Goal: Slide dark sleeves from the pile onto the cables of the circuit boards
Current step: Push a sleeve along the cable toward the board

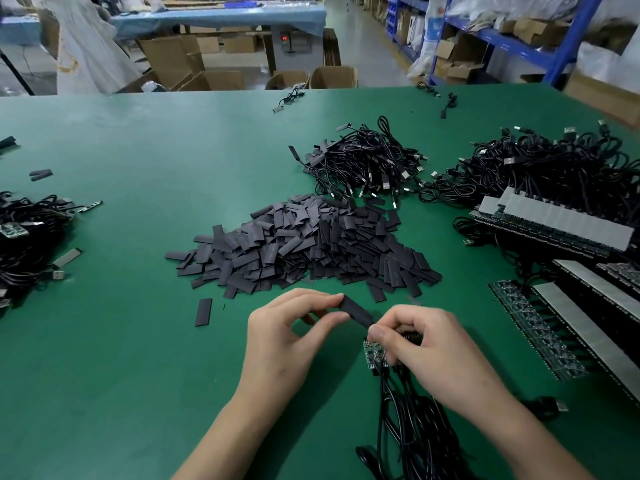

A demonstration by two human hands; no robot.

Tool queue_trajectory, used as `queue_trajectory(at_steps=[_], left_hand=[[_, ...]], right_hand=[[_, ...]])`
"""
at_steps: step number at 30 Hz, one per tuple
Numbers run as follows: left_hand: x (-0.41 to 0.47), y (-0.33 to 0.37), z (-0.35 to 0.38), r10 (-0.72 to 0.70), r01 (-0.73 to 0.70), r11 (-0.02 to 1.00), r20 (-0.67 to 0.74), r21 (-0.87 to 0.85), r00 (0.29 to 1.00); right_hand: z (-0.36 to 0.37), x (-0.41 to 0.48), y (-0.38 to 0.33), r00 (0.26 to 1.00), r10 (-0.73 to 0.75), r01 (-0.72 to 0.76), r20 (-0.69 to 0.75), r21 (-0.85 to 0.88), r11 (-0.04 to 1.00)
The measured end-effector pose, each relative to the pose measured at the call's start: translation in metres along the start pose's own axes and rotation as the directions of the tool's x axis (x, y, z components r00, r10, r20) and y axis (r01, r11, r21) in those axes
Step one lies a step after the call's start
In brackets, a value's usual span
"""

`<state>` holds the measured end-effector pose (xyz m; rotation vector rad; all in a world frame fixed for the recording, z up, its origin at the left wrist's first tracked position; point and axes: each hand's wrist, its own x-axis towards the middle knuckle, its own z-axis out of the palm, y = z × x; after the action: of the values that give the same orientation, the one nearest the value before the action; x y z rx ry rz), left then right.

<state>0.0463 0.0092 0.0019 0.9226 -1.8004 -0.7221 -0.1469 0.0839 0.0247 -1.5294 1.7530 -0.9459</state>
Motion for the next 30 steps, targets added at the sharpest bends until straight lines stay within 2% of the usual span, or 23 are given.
queue_trajectory(at_steps=[5,13,18,21,24,27,30], left_hand=[[-0.001,-0.001,0.003,-0.071,0.074,0.995,0.041,-0.07,0.997],[-0.004,0.002,0.007,-0.148,0.163,0.973,0.104,-0.16,0.983],[-0.002,0.006,0.012,-0.3,0.32,0.84,0.117,-0.438,0.947],[0.001,0.005,0.008,-0.355,0.346,0.771,0.089,-0.534,0.93],[0.004,0.002,0.002,-0.442,0.365,0.698,0.031,-0.616,0.896],[0.006,0.0,0.0,-0.5,0.394,0.649,0.025,-0.65,0.865],[0.008,0.0,-0.001,-0.503,0.414,0.658,0.042,-0.629,0.863]], right_hand=[[0.0,0.001,0.001,1.0,0.015,-0.015,-0.016,-0.013,1.0],[0.004,0.0,-0.001,0.999,0.003,-0.003,0.034,0.006,1.0],[0.006,-0.001,0.001,0.999,-0.048,0.05,0.024,-0.083,0.995],[-0.002,0.001,0.006,0.996,-0.087,0.086,0.003,-0.207,0.975],[-0.008,0.003,0.01,0.996,-0.086,0.091,0.029,-0.252,0.963],[-0.007,0.003,0.011,0.997,-0.079,0.083,0.026,-0.225,0.971],[-0.007,0.001,0.008,0.997,-0.074,0.069,-0.032,-0.133,0.989]])
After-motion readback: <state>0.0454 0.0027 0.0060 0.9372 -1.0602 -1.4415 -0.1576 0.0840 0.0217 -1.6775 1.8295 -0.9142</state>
